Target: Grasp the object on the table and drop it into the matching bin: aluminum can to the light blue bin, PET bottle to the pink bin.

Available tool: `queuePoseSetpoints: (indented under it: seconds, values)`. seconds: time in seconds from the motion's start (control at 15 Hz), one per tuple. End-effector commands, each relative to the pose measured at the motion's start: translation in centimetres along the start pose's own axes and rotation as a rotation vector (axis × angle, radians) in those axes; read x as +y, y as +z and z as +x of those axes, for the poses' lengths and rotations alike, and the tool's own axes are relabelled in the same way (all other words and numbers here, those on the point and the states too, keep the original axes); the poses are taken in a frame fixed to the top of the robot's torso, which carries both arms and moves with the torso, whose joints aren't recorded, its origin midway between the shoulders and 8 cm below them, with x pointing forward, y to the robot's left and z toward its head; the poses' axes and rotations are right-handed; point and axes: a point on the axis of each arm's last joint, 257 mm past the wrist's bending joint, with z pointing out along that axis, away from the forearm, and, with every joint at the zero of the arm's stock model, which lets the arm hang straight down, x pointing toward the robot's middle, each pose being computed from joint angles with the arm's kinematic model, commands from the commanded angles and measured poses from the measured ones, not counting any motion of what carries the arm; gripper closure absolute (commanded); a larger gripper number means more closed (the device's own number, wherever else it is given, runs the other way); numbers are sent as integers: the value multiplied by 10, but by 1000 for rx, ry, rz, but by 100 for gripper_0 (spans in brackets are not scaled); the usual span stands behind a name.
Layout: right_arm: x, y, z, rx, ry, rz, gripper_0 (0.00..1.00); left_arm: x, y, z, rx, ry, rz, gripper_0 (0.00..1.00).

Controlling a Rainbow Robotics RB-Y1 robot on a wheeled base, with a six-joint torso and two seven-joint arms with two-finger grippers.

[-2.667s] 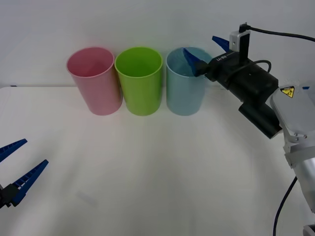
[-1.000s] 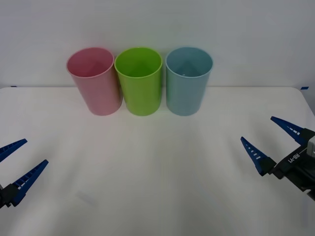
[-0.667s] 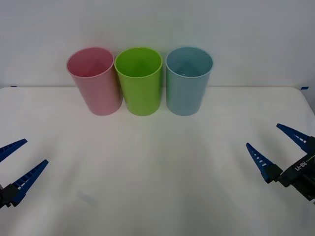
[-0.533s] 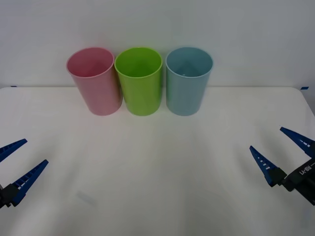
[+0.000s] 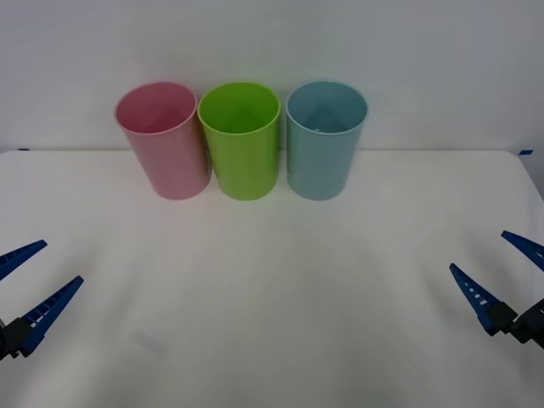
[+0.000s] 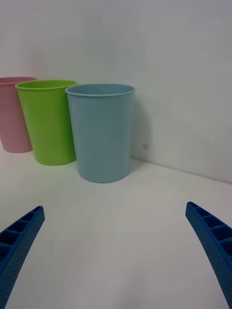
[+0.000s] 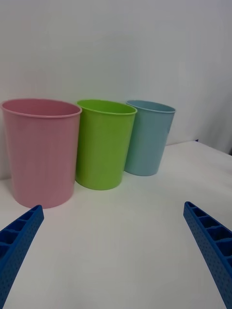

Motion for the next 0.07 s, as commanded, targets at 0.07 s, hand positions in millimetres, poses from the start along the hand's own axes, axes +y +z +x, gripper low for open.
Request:
queuePoseSetpoints:
  seconds: [0.07]
  values:
    - [-2, 0, 0, 2, -1, 6, 0, 0, 0, 0, 0, 0, 0, 0]
